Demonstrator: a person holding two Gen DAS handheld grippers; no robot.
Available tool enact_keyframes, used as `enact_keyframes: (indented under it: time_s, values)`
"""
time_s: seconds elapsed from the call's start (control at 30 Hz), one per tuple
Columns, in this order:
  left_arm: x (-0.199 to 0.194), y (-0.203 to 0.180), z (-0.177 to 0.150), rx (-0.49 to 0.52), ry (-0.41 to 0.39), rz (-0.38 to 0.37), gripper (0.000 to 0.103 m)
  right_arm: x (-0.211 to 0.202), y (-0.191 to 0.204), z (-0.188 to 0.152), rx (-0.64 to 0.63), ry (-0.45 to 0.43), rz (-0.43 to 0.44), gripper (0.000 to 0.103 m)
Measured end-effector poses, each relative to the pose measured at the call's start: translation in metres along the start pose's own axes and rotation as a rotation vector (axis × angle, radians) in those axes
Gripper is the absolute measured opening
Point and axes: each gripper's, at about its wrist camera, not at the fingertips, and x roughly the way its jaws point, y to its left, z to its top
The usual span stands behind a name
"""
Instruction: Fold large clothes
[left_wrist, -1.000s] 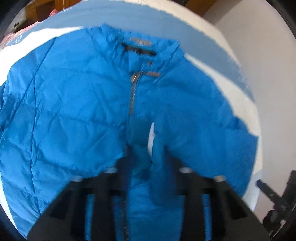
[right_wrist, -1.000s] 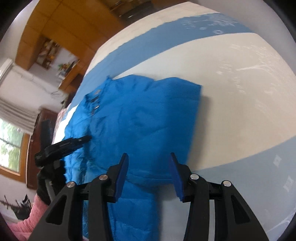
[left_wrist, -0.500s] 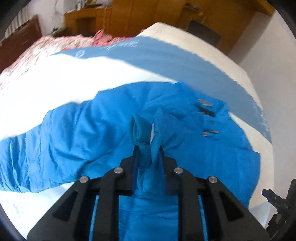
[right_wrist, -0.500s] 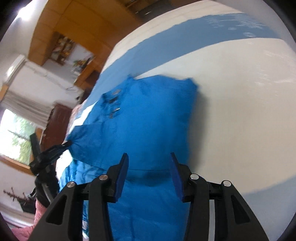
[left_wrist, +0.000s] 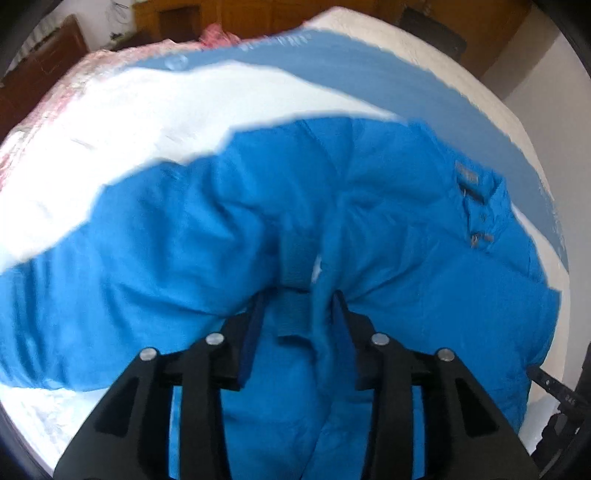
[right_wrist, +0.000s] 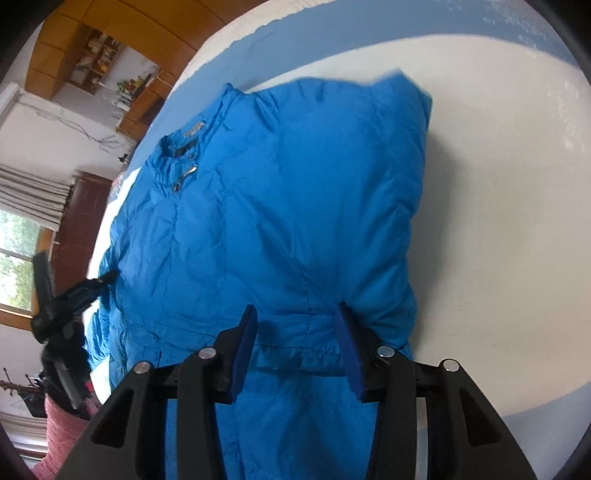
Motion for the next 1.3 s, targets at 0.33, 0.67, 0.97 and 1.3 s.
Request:
enact_keyframes:
  time_s: [0.33,0.67,0.97,1.3]
  values:
    - [-0.004,-0.079,0.007,0.168,-0.068,0.009,0.053,0.013,0.036,0.063,-0.083,-0.066,-0.139,0.046]
    - [0.041,-0.077,0.016,0.180,0.017,0.045,0.052,0.040,0.025,0.068,-0.052,-0.023,-0.147,0.046]
    - [0.009,-0.082,-0.025,0.230,-0.004,-0.011,0.053,0.015,0.051,0.011,-0.117,-0.009,-0.057,0.048]
    - [0.034,-0.094,-0.033,0.322,-0.011,0.088,0.054,0.039,0.036,0.002,-0.059,0.030,-0.090,0.047]
